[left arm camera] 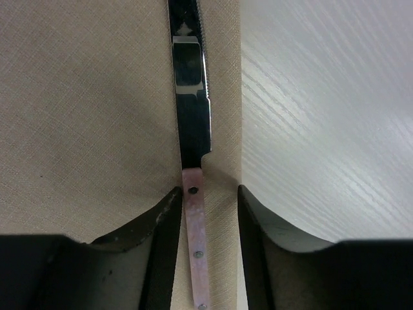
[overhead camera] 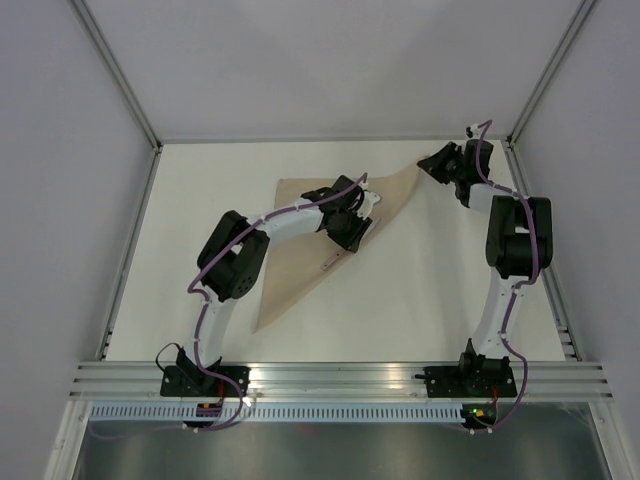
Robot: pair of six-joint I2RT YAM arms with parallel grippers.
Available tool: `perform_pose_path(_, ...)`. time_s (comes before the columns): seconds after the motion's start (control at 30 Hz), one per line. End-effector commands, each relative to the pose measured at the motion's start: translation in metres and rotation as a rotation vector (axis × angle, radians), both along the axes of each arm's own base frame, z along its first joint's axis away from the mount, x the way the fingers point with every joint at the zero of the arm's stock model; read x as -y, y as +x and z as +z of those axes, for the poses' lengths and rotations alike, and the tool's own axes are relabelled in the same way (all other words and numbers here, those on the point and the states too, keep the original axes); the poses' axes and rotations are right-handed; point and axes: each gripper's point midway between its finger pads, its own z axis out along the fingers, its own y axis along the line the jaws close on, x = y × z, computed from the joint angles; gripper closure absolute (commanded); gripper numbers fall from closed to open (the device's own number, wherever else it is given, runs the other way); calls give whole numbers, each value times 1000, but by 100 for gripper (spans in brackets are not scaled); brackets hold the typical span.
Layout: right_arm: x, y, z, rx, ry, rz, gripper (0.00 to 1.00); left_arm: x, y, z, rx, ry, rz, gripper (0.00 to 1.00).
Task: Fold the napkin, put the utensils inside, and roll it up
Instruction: Fold the napkin
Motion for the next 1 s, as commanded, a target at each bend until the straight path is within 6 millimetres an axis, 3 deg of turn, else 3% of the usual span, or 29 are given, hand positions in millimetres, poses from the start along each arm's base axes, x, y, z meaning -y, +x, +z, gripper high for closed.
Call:
perform_pose_path(0.0, -10, 5, 48, 128, -12, 49, 83, -4, -4, 3, -2, 5, 20, 54)
perform_pose_path(0.1, -18, 2, 54, 141, -9, 81, 83, -5, -2, 10, 14, -9, 34, 49)
perform_pose_path(0.2, -28, -2, 62, 160, -13, 114, 84, -2, 2, 34, 23, -86, 58, 41)
perform_pose_path(0.37, -42, -10, 68, 171, -12, 161, 85, -10, 12, 94, 49, -245, 115, 38)
perform_pose_path(0.57, -61, -22, 74, 203, -63, 255, 86, -26, 14, 147, 59, -388, 206, 37)
perform_pose_path(0.6, -81, -31, 76, 213, -66, 315, 86, -33, 15, 160, 85, -401, 242, 37)
perform_pose_path(0.67, -93, -40, 74, 233, -115, 379, 87, -49, 22, 176, 92, -430, 336, 38)
perform_pose_path(0.7, -109, -50, 78, 249, -127, 436, 87, -60, 22, 190, 119, -446, 384, 39)
perform_pose_path(0.77, -124, -62, 73, 263, -204, 518, 87, -81, 26, 197, 99, -472, 489, 42)
perform_pose_path(0.8, -143, -73, 77, 284, -229, 575, 87, -89, 26, 203, 101, -487, 520, 43)
perform_pose_path(0.87, -160, -91, 71, 274, -262, 657, 88, -107, 25, 223, 122, -526, 581, 43)
perform_pose_path(0.9, -179, -104, 74, 319, -314, 728, 88, -114, 22, 225, 118, -522, 600, 44)
perform_pose_path(0.97, -196, -123, 66, 305, -364, 808, 89, -123, 17, 236, 132, -526, 619, 44)
